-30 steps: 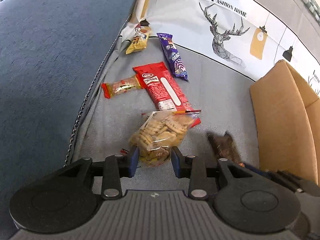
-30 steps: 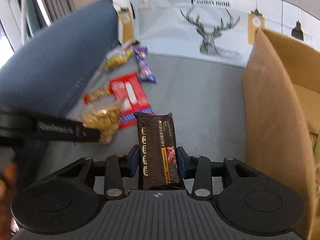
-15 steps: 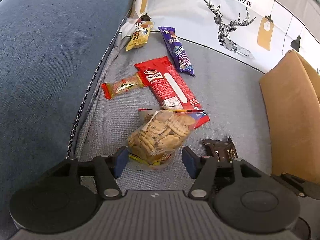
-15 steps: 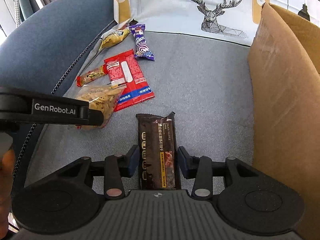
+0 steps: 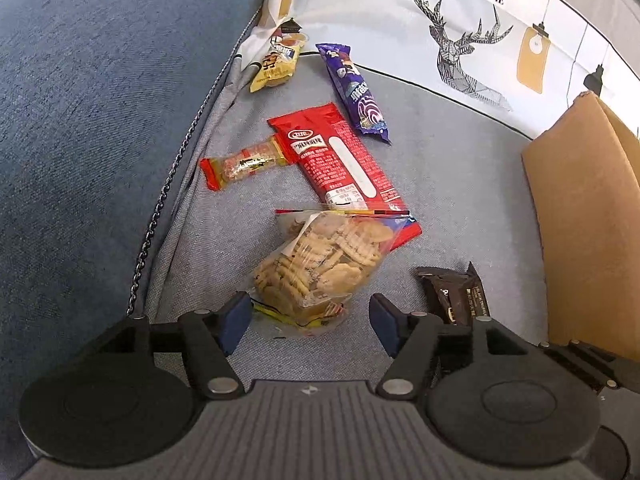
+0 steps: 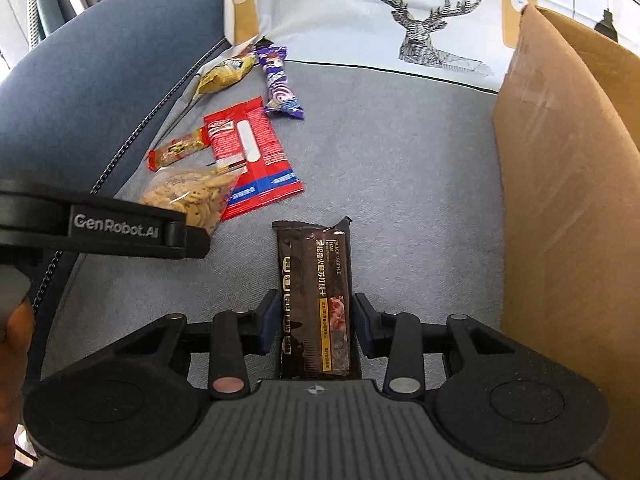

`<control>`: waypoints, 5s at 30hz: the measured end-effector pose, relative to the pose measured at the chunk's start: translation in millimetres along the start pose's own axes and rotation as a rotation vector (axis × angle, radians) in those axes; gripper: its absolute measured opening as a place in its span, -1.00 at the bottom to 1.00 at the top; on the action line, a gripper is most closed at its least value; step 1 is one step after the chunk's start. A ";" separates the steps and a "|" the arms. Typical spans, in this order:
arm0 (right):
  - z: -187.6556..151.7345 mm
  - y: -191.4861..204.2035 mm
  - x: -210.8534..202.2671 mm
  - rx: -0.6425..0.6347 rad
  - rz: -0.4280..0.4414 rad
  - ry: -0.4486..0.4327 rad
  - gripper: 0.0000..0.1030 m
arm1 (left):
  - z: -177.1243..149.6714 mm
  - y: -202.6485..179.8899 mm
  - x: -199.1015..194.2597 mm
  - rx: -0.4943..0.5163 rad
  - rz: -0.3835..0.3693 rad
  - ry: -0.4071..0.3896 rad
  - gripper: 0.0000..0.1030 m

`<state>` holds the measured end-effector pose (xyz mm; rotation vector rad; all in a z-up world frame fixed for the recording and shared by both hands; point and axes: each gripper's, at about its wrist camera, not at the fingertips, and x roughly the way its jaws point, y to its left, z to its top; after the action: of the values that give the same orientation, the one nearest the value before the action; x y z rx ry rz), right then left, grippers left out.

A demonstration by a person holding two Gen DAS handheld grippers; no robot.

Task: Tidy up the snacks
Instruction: 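Lift the chocolate bar and cracker bag and carry them toward the box, then hold the chocolate bar and cracker bag above the box with both tools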

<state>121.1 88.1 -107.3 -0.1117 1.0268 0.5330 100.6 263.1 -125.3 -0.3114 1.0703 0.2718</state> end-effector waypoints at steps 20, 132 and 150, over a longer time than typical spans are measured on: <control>-0.8 -2.0 2.8 0.025 0.004 0.008 -0.21 | 3.7 -5.7 3.3 -0.011 -0.001 -0.033 0.47; -4.3 -226.4 -182.0 0.245 -0.269 -0.616 -0.22 | -17.3 -240.7 -96.4 0.142 -0.468 -0.653 -0.05; -4.4 -226.0 -182.0 0.256 -0.282 -0.621 -0.22 | -17.7 -248.4 -94.1 0.154 -0.488 -0.650 -0.05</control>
<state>151.0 -176.7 7.5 0.1315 0.4514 0.1522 134.1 20.8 -20.4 -0.3064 0.3498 -0.1468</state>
